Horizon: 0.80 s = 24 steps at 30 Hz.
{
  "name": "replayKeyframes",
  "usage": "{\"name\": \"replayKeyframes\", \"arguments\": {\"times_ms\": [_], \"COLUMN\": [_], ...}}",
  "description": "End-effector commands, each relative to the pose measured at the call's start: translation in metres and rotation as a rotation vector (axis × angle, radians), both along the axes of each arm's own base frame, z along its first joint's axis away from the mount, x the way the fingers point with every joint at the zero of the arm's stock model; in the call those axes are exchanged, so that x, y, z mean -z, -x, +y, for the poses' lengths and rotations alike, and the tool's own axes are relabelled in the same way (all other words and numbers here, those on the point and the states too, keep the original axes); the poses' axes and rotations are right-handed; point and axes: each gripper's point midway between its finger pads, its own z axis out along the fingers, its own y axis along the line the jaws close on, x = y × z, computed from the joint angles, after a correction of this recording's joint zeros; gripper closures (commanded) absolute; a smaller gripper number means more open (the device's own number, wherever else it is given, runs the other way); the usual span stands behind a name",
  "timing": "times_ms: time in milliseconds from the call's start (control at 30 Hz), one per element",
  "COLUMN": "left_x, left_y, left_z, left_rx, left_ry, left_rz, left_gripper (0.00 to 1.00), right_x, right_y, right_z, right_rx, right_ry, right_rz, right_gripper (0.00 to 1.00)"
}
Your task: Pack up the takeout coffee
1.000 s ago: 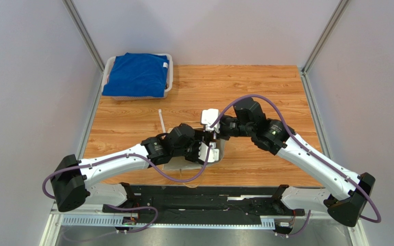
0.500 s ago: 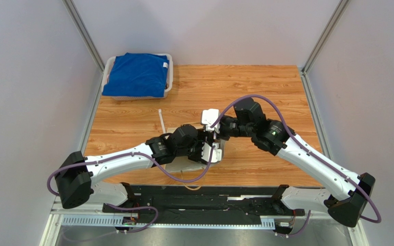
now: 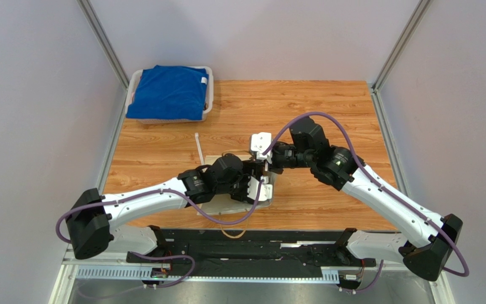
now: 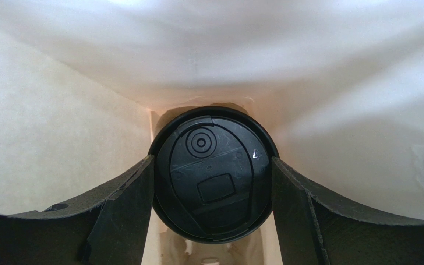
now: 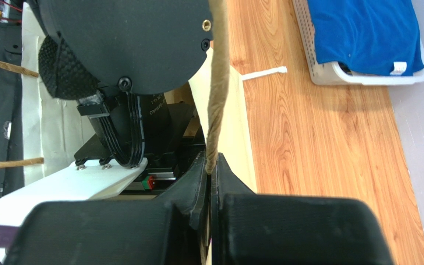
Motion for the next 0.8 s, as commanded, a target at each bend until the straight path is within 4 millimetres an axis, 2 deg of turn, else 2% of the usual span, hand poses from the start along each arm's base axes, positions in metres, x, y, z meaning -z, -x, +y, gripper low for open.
{"name": "replayKeyframes", "arguments": {"times_ms": [0,33,133,400,767], "left_x": [-0.021,-0.028,-0.031,-0.022,-0.032], "left_y": [0.014,0.016,0.017,0.019,0.019], "left_z": [0.009,0.009,0.010,0.016,0.002], "left_rx": [-0.008,0.000,0.013,0.020,0.055], "left_ry": [0.073,0.094,0.123,0.116,0.189], "left_rz": [0.052,0.038,0.017,-0.007,-0.020], "left_gripper": [0.91,0.91,0.93,0.95,0.97], "right_x": [-0.026,-0.025,-0.024,-0.026,-0.025], "right_y": [0.006,0.006,0.006,0.008,0.008], "right_z": [0.001,0.001,0.000,0.000,0.000], "right_rx": [-0.022,-0.023,-0.022,-0.035,-0.044], "right_ry": [-0.065,-0.065,-0.063,-0.071,-0.070], "right_rz": [-0.004,-0.005,-0.003,-0.006,-0.005], "right_gripper": [1.00,1.00,1.00,1.00,1.00]}}
